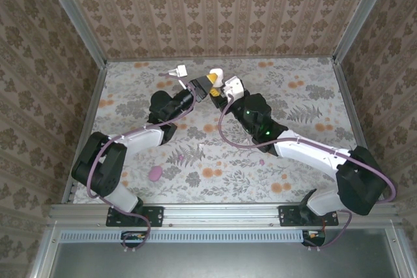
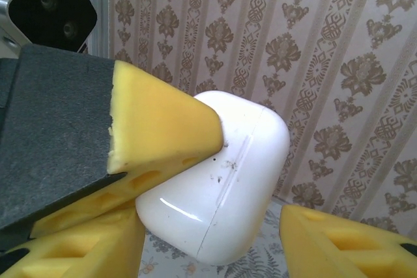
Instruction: Insert the wireless bluetooth earbuds into the charging case
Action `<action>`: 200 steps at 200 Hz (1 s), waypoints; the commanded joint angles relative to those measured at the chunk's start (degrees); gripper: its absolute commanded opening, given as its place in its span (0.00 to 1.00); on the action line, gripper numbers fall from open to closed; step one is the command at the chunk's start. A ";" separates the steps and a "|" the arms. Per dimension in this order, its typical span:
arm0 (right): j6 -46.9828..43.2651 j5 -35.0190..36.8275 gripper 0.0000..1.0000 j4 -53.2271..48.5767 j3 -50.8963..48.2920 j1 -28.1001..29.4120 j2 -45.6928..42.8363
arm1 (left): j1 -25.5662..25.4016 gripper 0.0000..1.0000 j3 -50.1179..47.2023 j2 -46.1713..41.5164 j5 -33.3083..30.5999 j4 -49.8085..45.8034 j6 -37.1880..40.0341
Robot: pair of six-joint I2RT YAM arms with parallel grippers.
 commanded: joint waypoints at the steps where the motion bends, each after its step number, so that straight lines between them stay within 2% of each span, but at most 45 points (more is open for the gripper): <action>1: 3.94 2.20 0.58 1.09 -0.70 -2.63 -4.44 | 0.09 0.11 0.77 -1.16 2.53 1.73 0.62; 11: 5.14 2.39 0.61 -0.16 -1.27 -2.80 -5.27 | 0.19 0.11 0.79 -1.06 2.70 1.96 0.99; 21: 6.19 -2.71 0.64 -4.33 -0.79 -3.46 -6.81 | 0.31 0.11 0.72 -1.19 2.60 2.32 1.48; 30: 9.28 -3.59 0.64 -8.23 -0.26 -3.72 -8.13 | 0.49 0.11 0.66 -1.22 2.75 2.50 1.71; 43: 12.56 -13.68 0.67 -13.30 0.24 -5.81 -9.80 | 0.96 0.11 0.66 -1.21 3.15 3.52 2.53; 60: 20.81 -14.23 0.67 -19.44 0.72 -9.45 -12.05 | 1.59 0.11 1.11 -1.29 4.20 3.87 3.32; 77: 27.21 -20.41 0.67 -15.70 -3.15 -14.13 -14.52 | 1.66 0.11 1.23 -1.53 4.60 3.75 3.64; 90: 29.40 -25.53 0.69 -11.02 -5.01 -15.31 -15.68 | 1.64 0.11 1.04 -1.44 4.41 3.88 3.87; 97: 31.48 -27.79 0.70 -11.27 -4.43 -15.70 -15.59 | 1.64 0.11 1.02 -1.38 4.22 4.45 3.94; 121: 39.10 -42.03 0.67 -16.63 1.39 -17.48 -12.71 | 1.96 0.11 2.81 -0.79 6.91 4.90 3.00; 140: 43.24 -51.53 0.65 -13.05 3.20 -18.27 -10.19 | 1.99 0.11 4.12 -0.39 8.78 5.16 0.92; 170: 47.84 -54.83 0.62 -11.78 6.31 -18.79 -6.44 | 1.99 0.11 4.58 -0.74 8.83 5.59 -1.35; 200: 53.41 -55.37 0.59 -4.58 7.06 -18.98 -3.22 | 1.55 0.11 5.23 -0.98 9.34 5.82 -2.91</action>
